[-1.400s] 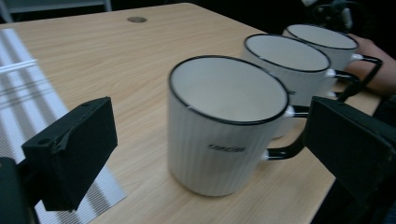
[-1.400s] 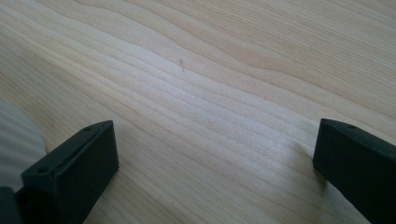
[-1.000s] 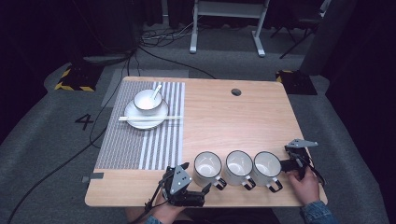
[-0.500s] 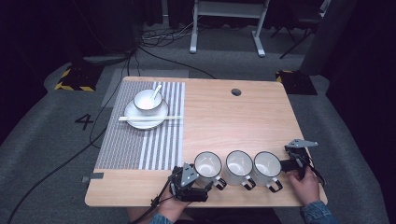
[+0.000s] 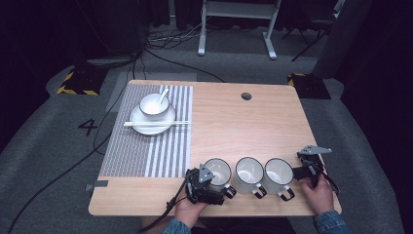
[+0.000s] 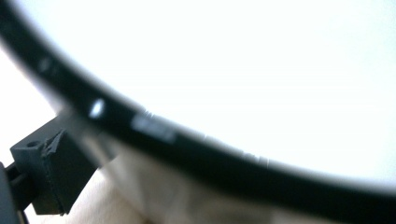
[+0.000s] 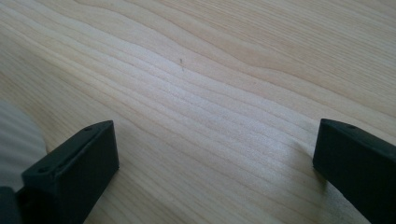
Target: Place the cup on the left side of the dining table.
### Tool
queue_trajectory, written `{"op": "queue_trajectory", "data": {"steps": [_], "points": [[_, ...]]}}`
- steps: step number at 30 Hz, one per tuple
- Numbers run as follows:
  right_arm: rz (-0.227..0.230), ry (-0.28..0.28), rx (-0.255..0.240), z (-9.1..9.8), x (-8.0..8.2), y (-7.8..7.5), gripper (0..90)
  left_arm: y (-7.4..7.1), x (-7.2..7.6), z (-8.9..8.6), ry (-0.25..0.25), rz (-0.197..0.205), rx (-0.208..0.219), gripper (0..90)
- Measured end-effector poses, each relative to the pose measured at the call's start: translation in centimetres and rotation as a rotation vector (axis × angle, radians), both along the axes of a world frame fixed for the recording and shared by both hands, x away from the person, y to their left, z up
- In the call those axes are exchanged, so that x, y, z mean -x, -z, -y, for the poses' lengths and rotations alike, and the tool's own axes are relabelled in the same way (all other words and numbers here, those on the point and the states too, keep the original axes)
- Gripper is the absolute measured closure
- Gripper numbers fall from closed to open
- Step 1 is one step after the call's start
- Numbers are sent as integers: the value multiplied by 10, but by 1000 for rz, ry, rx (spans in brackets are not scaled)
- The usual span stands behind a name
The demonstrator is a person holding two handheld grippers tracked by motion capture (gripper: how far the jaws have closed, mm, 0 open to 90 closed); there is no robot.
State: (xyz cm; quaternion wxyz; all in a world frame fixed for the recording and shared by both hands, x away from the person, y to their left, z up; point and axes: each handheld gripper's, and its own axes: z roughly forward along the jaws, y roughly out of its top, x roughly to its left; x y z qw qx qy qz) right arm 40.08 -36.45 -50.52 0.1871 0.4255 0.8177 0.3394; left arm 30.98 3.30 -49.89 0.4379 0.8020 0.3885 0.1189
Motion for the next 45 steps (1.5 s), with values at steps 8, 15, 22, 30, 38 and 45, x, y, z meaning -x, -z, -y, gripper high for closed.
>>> {"op": "queue_trajectory", "data": {"steps": [8,15,22,30,38,45], "points": [[-1,6,-3,0,1,0,3,-1,-1,7,-15,59,-13,2],[-1,7,-1,0,1,0,3,-1,1,9,-29,73,-29,24],[-1,6,-1,0,1,0,3,-2,3,10,-28,90,-48,30],[-2,7,-1,0,1,0,3,-10,9,8,-17,137,-47,34],[-1,7,-1,0,1,0,3,-35,13,-3,-28,177,-25,34],[-1,7,-1,0,1,0,3,-51,10,-16,-50,207,-21,34]]}}
